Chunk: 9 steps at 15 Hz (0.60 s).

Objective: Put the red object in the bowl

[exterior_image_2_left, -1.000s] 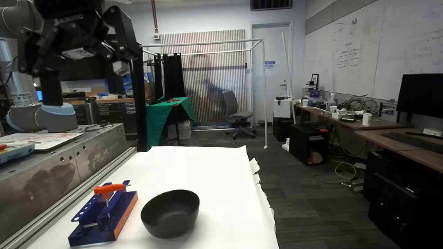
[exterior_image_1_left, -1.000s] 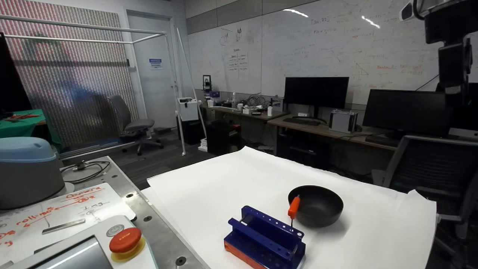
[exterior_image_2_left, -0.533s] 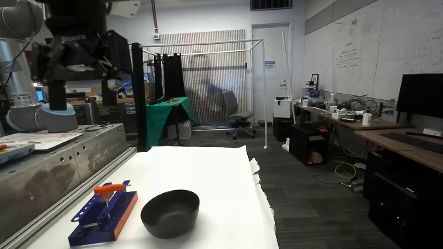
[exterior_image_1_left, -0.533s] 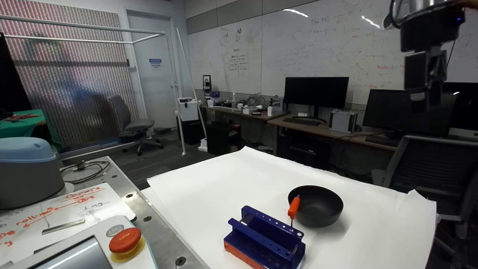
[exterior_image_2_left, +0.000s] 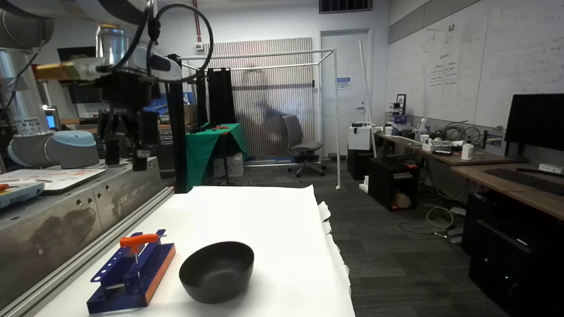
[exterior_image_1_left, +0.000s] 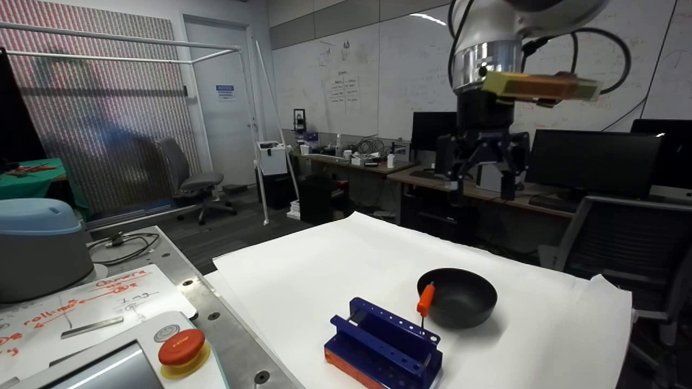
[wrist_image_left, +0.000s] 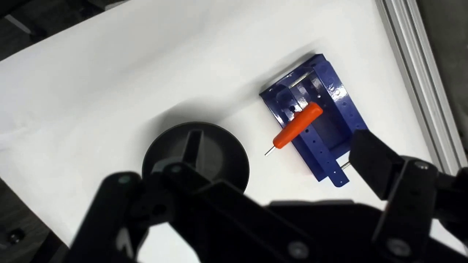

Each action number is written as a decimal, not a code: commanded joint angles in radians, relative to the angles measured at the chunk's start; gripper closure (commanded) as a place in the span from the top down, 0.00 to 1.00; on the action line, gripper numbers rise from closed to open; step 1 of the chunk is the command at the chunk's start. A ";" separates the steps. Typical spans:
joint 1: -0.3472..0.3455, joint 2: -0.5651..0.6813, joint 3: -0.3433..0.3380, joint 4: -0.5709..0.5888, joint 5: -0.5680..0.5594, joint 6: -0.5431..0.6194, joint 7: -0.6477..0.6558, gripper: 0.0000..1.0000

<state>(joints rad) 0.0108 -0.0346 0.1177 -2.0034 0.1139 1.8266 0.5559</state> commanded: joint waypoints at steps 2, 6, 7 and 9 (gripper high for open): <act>0.041 0.190 -0.018 0.104 0.007 0.061 0.180 1.00; 0.062 0.295 -0.041 0.101 0.024 0.120 0.251 1.00; 0.068 0.316 -0.047 0.098 0.018 0.128 0.271 1.00; 0.077 0.350 -0.054 0.091 0.027 0.165 0.290 1.00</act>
<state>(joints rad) 0.0597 0.2652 0.0870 -1.9385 0.1142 1.9567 0.8041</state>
